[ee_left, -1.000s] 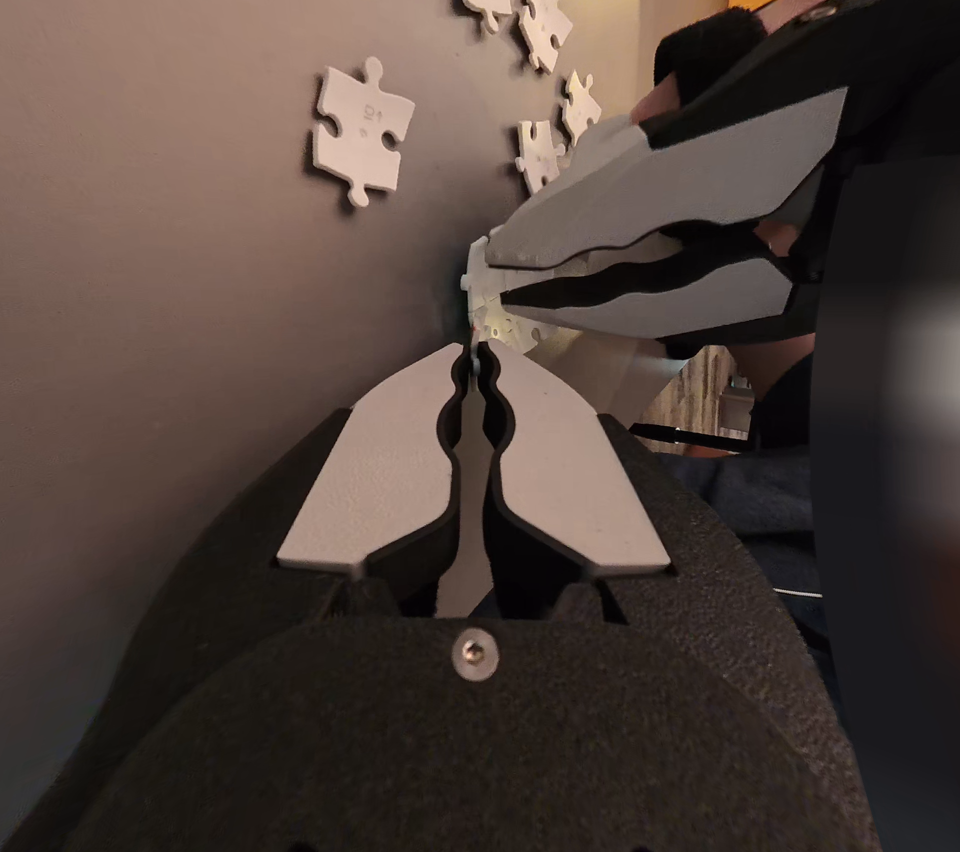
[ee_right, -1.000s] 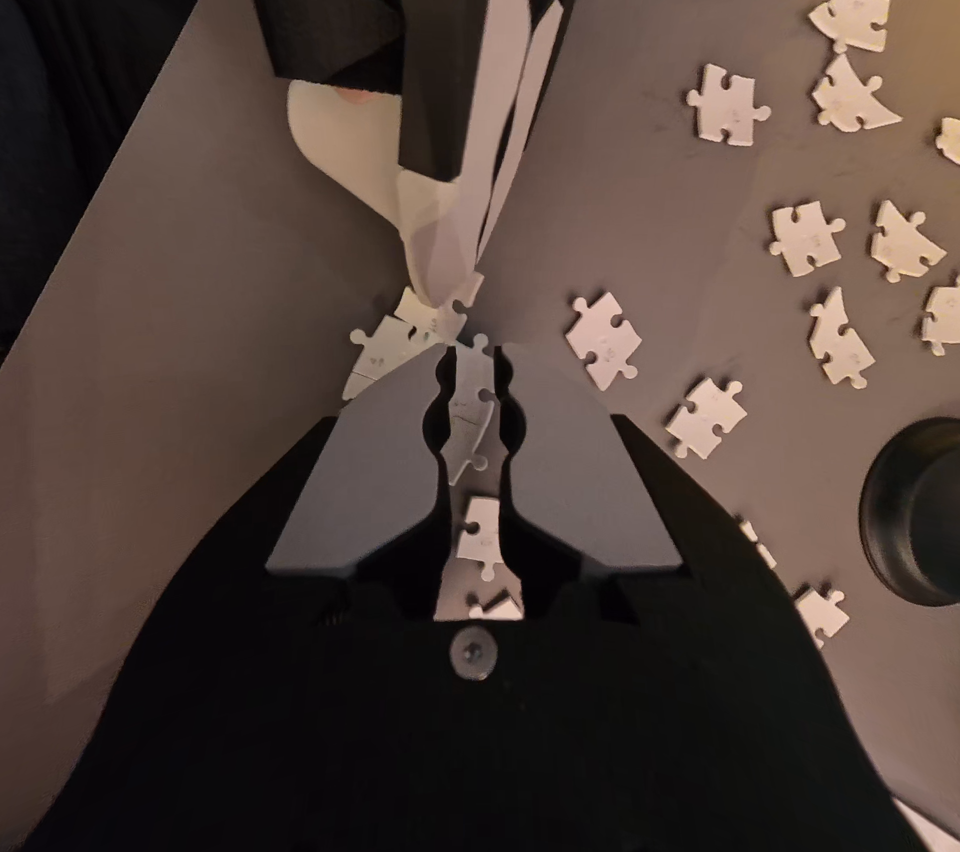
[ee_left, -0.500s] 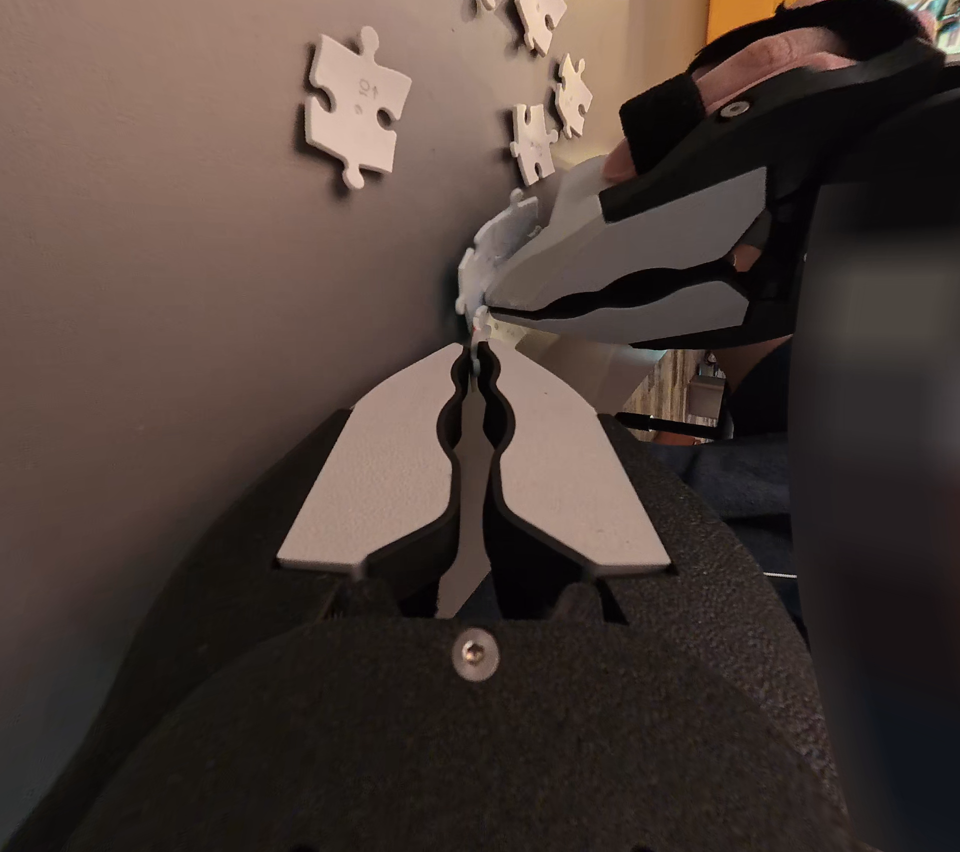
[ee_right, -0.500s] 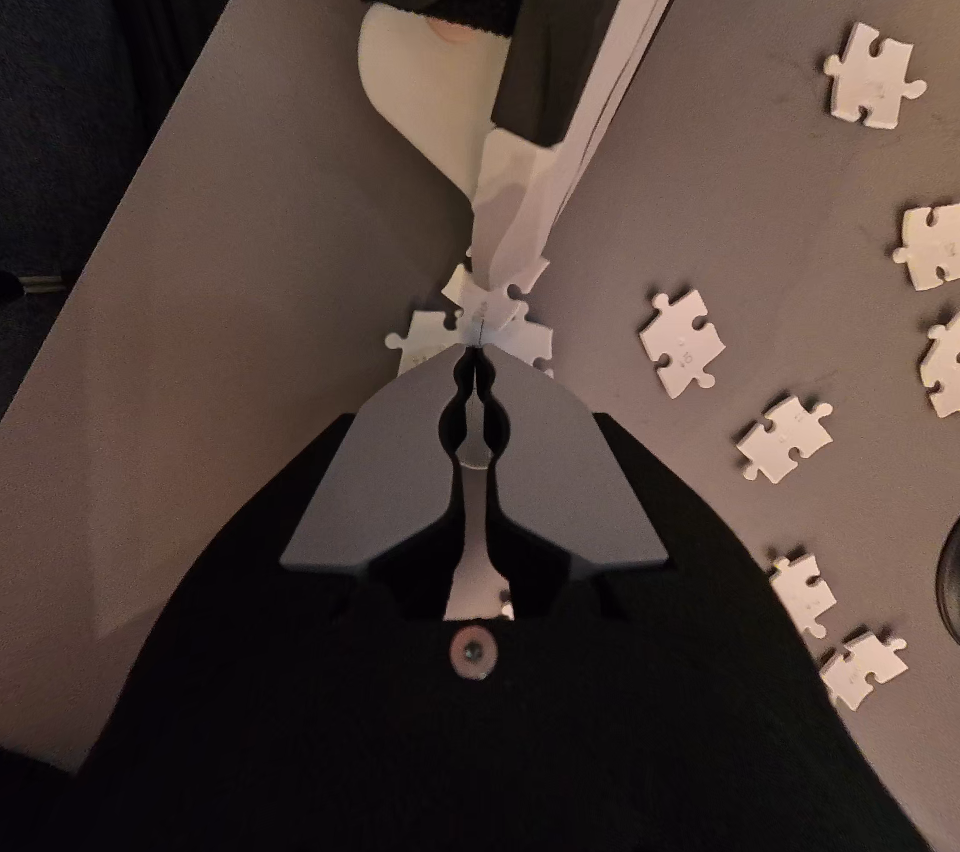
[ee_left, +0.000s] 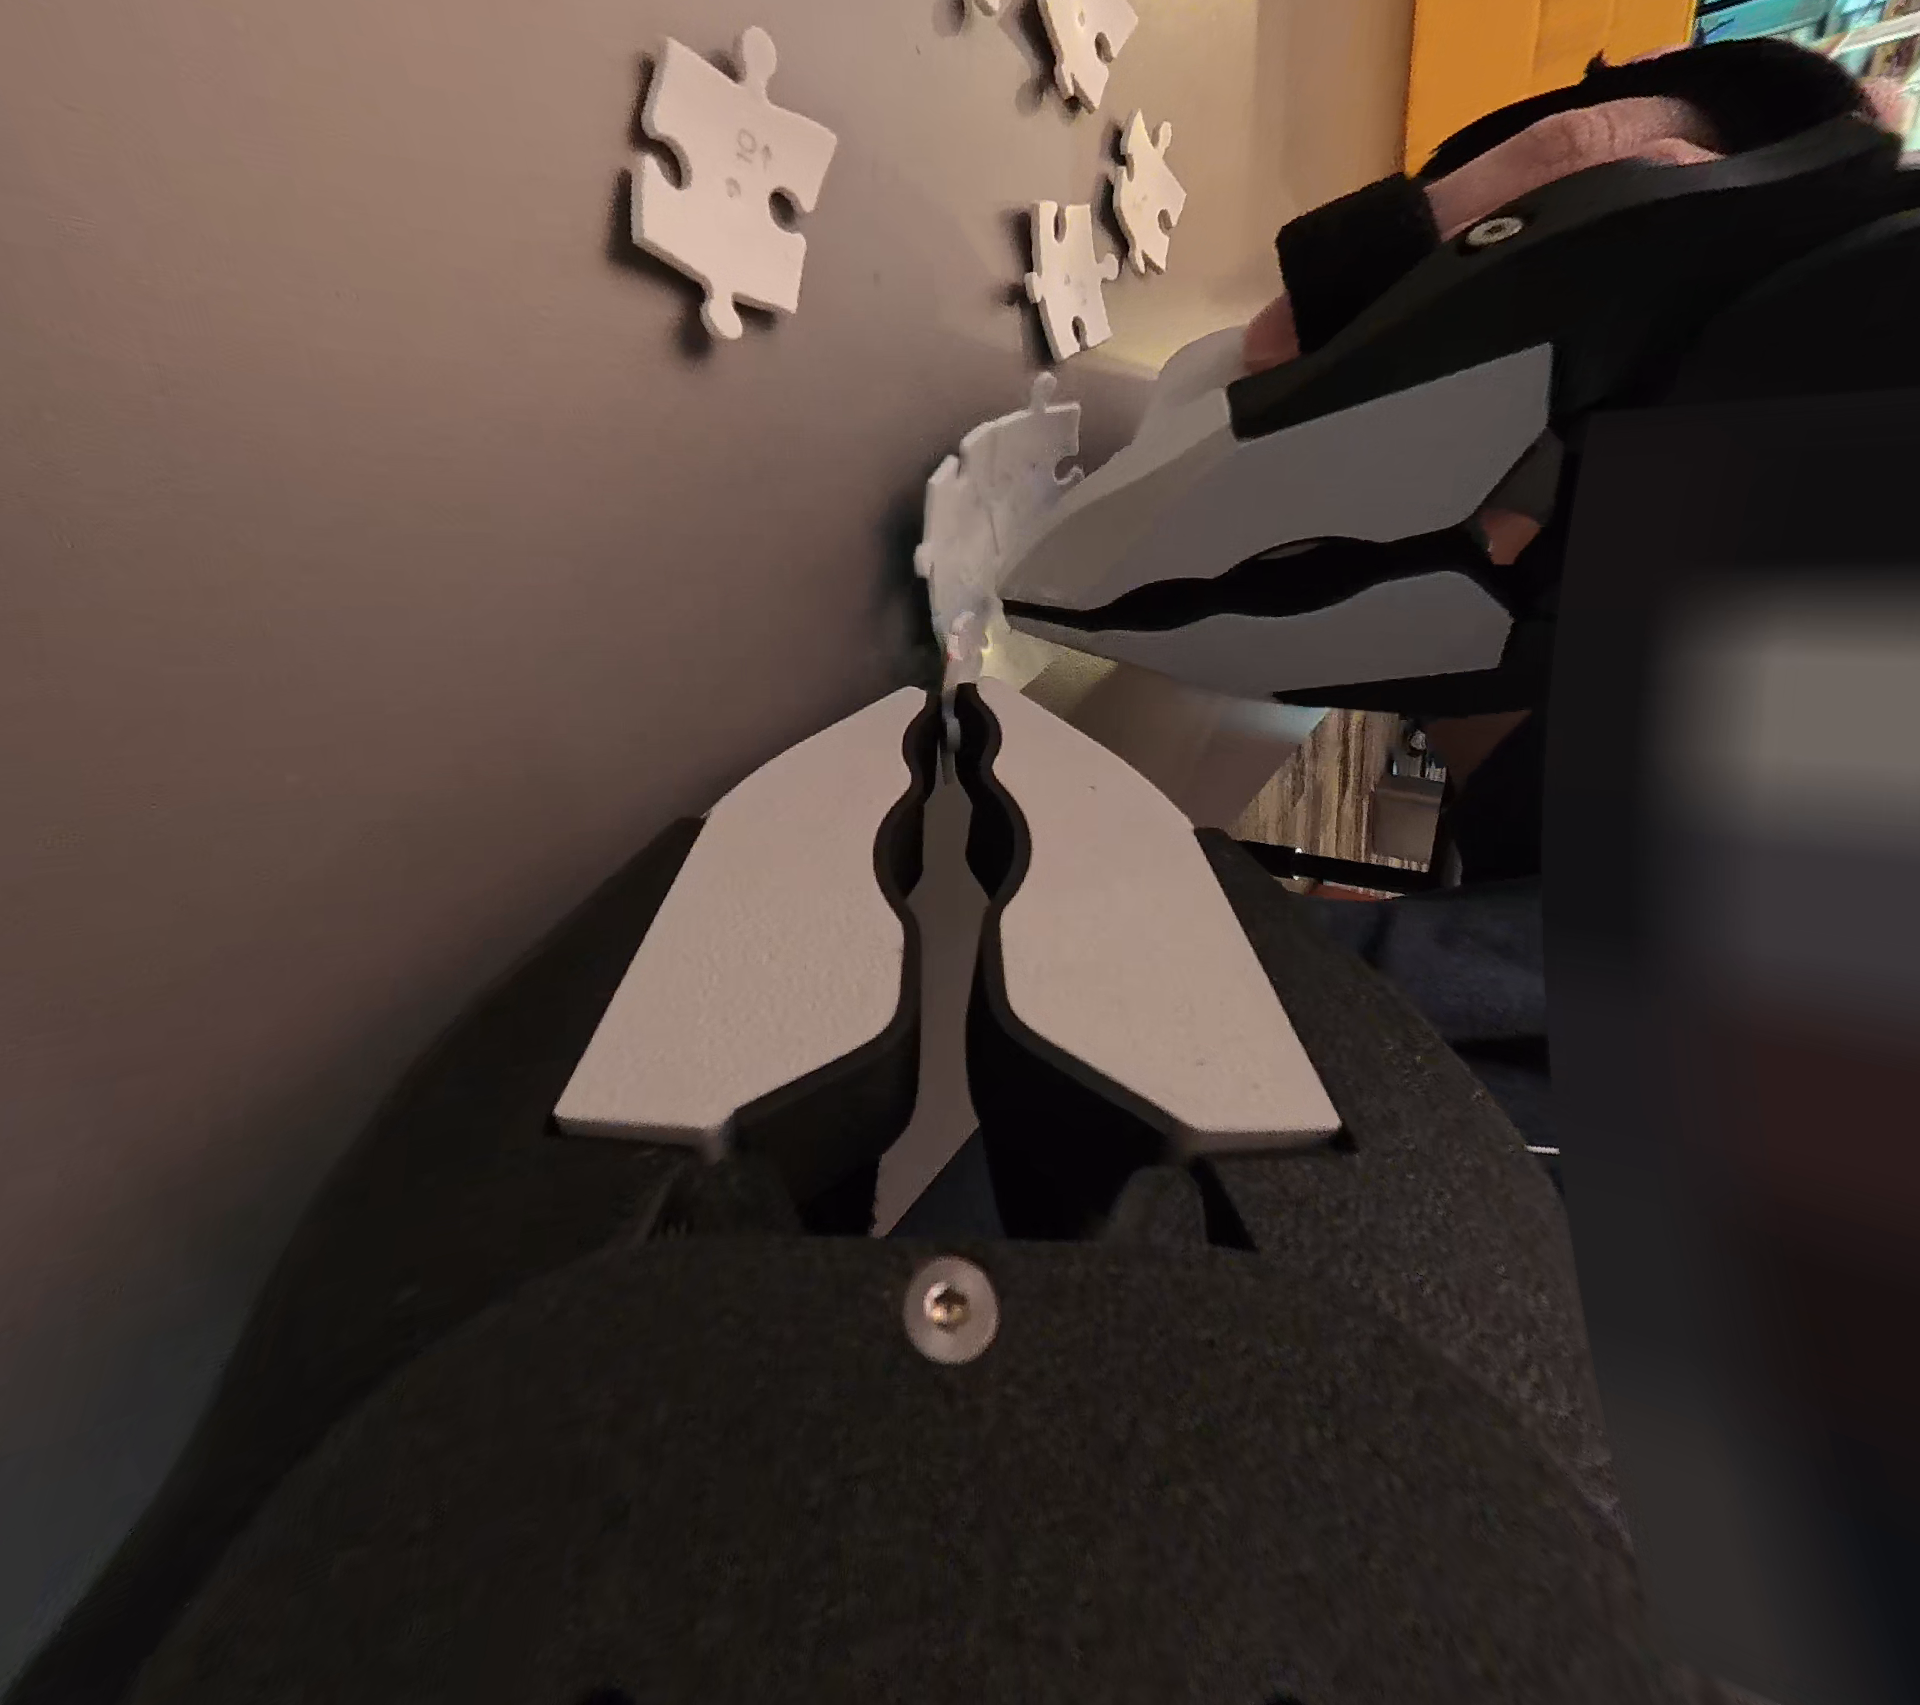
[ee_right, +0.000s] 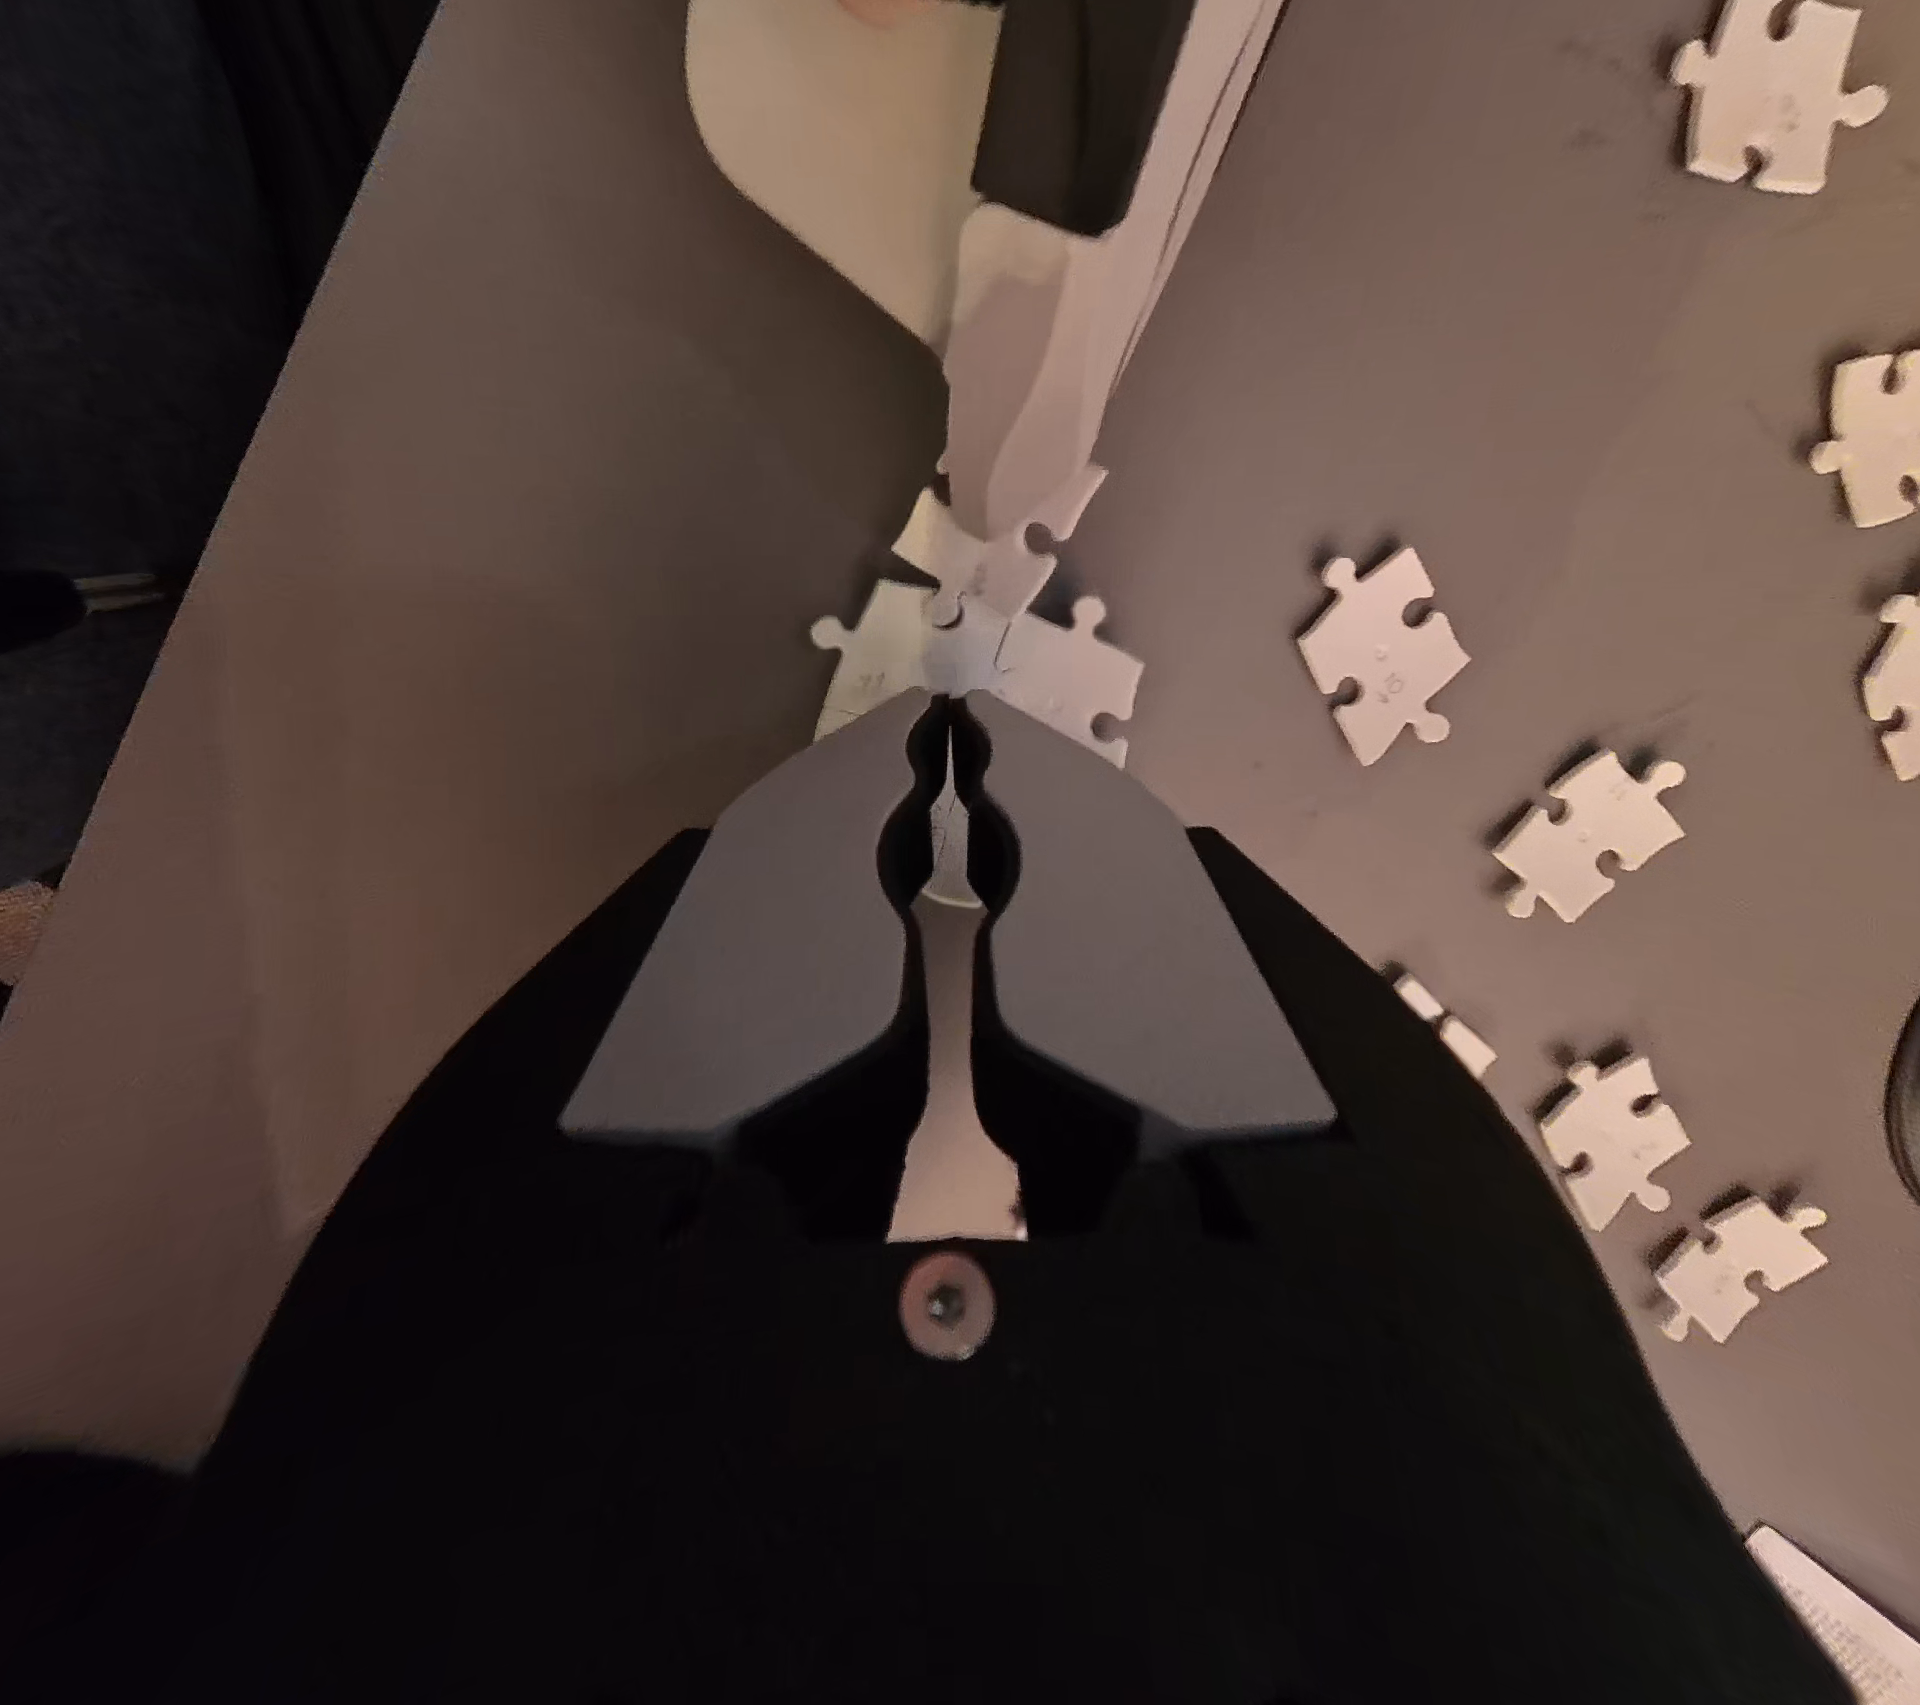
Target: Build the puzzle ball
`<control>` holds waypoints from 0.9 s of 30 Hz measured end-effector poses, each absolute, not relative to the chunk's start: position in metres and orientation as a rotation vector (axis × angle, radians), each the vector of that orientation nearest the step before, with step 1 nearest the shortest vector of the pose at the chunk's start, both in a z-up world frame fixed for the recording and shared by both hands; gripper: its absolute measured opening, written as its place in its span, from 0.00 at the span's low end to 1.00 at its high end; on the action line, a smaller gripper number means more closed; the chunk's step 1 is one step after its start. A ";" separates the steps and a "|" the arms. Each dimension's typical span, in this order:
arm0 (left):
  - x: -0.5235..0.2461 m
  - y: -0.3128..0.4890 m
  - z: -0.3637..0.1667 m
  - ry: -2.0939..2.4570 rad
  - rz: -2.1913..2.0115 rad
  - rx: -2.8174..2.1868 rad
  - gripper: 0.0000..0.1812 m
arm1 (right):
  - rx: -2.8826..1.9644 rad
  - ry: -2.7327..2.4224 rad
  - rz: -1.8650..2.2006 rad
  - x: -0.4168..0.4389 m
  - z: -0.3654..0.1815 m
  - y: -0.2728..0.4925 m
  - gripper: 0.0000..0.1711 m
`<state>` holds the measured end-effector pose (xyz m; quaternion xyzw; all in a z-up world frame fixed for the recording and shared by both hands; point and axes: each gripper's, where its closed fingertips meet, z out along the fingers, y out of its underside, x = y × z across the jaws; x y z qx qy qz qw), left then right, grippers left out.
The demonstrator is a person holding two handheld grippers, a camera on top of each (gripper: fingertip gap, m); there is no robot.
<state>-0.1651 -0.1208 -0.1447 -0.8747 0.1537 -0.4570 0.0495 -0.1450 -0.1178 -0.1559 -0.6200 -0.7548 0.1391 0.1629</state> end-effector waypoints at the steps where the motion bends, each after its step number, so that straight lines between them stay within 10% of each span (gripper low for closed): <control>1: -0.165 -0.121 -0.145 0.468 -1.392 -2.666 0.01 | -1.767 -2.159 0.386 -0.144 -0.157 -0.118 0.01; 27: -0.167 -0.119 -0.150 0.479 -1.390 -2.716 0.01 | -1.717 -2.060 0.507 -0.162 -0.150 -0.115 0.01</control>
